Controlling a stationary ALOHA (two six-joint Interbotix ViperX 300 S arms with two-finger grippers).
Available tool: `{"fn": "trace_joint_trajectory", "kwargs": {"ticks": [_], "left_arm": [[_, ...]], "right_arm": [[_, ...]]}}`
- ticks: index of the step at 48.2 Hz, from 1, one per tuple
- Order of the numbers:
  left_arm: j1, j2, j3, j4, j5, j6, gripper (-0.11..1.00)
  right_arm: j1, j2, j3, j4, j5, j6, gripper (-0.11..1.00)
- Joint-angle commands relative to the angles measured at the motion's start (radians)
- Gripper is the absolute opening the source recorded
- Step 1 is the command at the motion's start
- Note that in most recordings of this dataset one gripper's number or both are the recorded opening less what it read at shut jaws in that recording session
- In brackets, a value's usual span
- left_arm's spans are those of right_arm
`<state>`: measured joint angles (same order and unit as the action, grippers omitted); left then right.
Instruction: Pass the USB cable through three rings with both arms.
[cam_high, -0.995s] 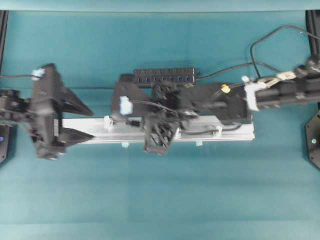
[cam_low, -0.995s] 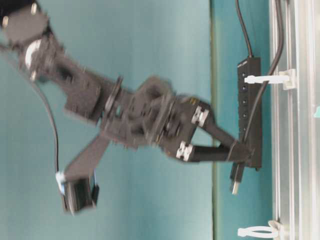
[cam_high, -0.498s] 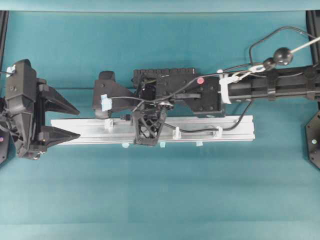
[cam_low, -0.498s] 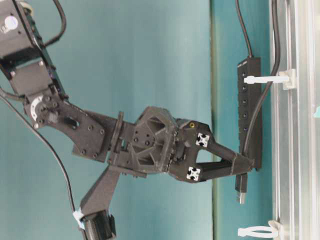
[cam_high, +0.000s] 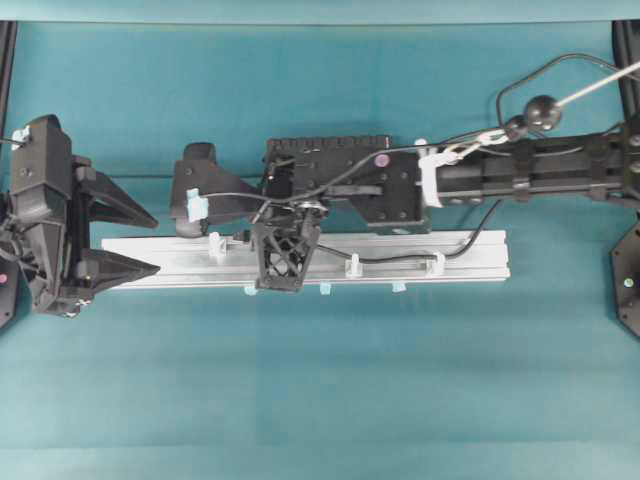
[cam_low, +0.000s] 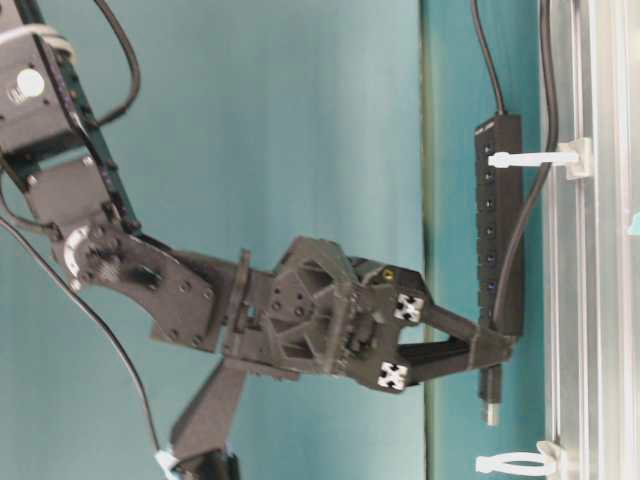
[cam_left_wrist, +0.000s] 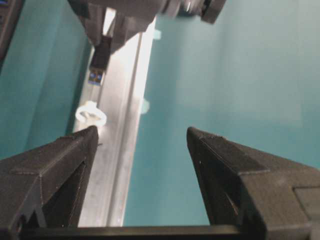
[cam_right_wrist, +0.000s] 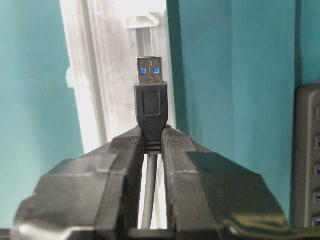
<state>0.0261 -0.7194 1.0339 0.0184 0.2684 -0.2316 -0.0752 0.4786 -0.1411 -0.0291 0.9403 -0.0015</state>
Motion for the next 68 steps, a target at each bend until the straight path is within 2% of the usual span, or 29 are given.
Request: {"fn": "trace_joint_trajectory", "kwargs": {"ticks": [1,18,31,45,68], "left_arm": [[0.002,-0.005,-0.008,0.002,-0.003,-0.002,0.78],[0.003,-0.026,0.0,0.002,0.002,-0.002,0.78],[0.037,-0.147,0.048,0.002,0.17,-0.017,0.78],[0.041,-0.293,0.1,0.002,0.176,-0.044,0.78],[0.041,-0.298,0.11,0.003,0.172,-0.052,0.78]], "right_arm": [[0.0,0.005,-0.025,0.002,0.012,-0.012,-0.06],[-0.002,0.034,-0.051,0.002,-0.003,-0.038,-0.06],[-0.002,0.035,-0.048,0.009,-0.064,-0.032,-0.06],[-0.002,0.043,-0.046,0.014,-0.094,-0.034,-0.06],[-0.002,0.051,-0.043,0.014,-0.183,-0.032,-0.06]]}}
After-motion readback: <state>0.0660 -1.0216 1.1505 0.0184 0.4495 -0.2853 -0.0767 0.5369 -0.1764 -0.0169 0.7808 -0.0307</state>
